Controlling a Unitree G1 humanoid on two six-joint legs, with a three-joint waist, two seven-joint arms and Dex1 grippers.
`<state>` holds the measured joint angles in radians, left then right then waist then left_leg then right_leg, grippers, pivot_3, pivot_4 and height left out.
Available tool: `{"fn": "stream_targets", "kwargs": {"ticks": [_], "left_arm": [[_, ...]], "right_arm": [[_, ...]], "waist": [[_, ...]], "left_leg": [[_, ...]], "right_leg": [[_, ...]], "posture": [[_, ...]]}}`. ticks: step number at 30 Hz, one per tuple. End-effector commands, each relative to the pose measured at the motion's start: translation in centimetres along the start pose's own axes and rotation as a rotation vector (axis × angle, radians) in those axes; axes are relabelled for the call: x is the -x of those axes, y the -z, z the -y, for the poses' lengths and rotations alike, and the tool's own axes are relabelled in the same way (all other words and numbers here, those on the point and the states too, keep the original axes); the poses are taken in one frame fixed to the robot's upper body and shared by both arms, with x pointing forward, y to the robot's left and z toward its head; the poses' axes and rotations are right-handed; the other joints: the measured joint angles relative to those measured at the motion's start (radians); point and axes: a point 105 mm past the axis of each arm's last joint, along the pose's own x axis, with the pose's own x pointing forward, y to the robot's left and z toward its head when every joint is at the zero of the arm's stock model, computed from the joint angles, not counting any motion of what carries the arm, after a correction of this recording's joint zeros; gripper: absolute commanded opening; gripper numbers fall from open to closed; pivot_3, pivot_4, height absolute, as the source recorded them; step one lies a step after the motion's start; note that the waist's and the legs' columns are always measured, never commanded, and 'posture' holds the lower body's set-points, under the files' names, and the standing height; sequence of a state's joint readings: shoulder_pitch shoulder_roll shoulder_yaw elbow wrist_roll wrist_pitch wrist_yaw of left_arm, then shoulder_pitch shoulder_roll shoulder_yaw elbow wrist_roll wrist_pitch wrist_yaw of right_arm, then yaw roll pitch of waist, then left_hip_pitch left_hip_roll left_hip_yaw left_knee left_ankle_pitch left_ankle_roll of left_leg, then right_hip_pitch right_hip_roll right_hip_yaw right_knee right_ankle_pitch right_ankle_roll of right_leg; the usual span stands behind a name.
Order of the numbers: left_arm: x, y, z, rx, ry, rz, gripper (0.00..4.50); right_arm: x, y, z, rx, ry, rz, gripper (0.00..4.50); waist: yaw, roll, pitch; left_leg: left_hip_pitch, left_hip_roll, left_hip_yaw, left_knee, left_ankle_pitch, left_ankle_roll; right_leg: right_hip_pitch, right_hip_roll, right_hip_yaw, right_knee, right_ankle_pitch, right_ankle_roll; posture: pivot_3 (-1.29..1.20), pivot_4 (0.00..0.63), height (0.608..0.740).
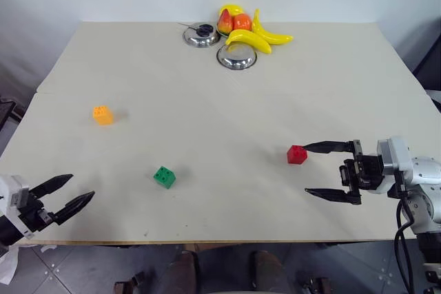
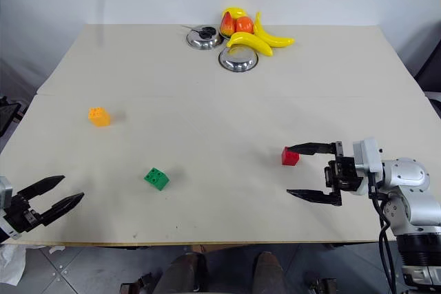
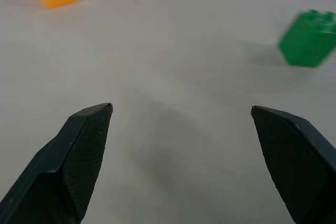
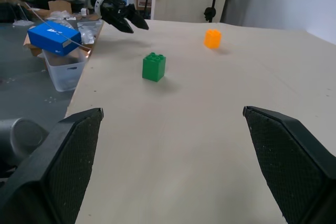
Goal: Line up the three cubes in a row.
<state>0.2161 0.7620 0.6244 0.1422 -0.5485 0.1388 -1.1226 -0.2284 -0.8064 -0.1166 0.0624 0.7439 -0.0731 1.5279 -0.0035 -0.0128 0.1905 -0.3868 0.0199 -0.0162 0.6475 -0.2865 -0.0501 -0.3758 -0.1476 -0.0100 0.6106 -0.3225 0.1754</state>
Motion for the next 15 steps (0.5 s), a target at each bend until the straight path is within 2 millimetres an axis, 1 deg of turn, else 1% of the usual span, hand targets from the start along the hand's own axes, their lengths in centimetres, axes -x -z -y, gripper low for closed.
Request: {"fn": "stream_targets", "kwargs": {"ticks": [1,3,4,6,9,11,13,15], "left_arm": [[-1.8,-1.5,3.2,-0.078,0.175,-0.009,4.5],[-3.2,-2.0,5.0,-0.102,0.251,0.008,4.5],[-3.6,-2.2,5.6,-0.105,0.272,0.017,4.5],[-5.2,-2.5,6.6,-0.106,0.283,0.053,4.5],[-7.3,-1.9,9.1,-0.077,0.337,0.06,4.5],[-8.4,-1.8,9.5,-0.082,0.309,0.076,4.5],[-9.8,-1.0,9.4,-0.086,0.249,0.076,4.5],[-11.1,-0.4,9.7,-0.093,0.225,0.075,4.5]], "right_arm": [[0.9,-0.9,-0.3,0.045,-0.046,-0.038,4.46],[1.4,-0.8,-0.5,0.041,-0.056,-0.072,4.46],[1.6,-0.7,-0.5,0.04,-0.057,-0.086,4.46],[2.1,-0.6,-0.5,0.029,-0.047,-0.112,4.46],[2.3,-0.6,-0.4,0.026,-0.029,-0.123,4.46],[2.4,-0.7,-0.4,0.026,-0.025,-0.126,4.46],[2.3,-0.8,-0.3,0.029,-0.016,-0.126,4.46],[2.2,-0.9,-0.4,0.032,-0.016,-0.127,4.46]], "waist": [[0.001,0.0,0.0],[0.003,0.0,0.0],[0.003,0.0,0.0],[0.002,0.0,0.0],[0.002,0.0,0.0],[0.0,0.0,0.0],[0.002,0.0,0.0],[0.003,0.0,0.0]], "left_leg": [[0.0,0.0,0.0,0.0,0.0,0.0],[0.0,0.0,0.0,0.001,-0.003,0.005],[0.0,0.0,0.0,0.001,-0.003,0.005],[0.0,0.0,0.0,0.001,-0.003,0.005],[0.0,0.0,0.0,0.001,-0.003,0.005],[0.0,0.0,0.001,0.001,-0.003,0.005],[0.0,0.0,0.001,0.001,-0.003,0.005],[0.0,0.0,0.001,0.002,-0.003,0.004]], "right_leg": [[0.0,0.0,0.0,0.0,0.0,0.0],[0.0,0.0,0.0,0.0,0.0,0.0],[0.0,0.0,0.0,0.0,0.0,0.0],[0.0,0.0,0.0,0.0,0.0,0.0],[0.0,0.0,0.0,0.0,0.0,0.0],[0.0,0.0,0.0,0.0,0.0,0.0],[0.0,0.0,0.0,0.0,0.0,0.0],[0.0,0.0,0.0,0.0,0.0,0.0]], "posture": [[0.0,0.15,0.74],[0.0,0.15,0.74],[0.0,0.15,0.74],[0.0,0.15,0.74],[0.0,0.15,0.74],[0.0,0.15,0.74],[0.0,0.15,0.74],[0.0,0.15,0.74]]}}
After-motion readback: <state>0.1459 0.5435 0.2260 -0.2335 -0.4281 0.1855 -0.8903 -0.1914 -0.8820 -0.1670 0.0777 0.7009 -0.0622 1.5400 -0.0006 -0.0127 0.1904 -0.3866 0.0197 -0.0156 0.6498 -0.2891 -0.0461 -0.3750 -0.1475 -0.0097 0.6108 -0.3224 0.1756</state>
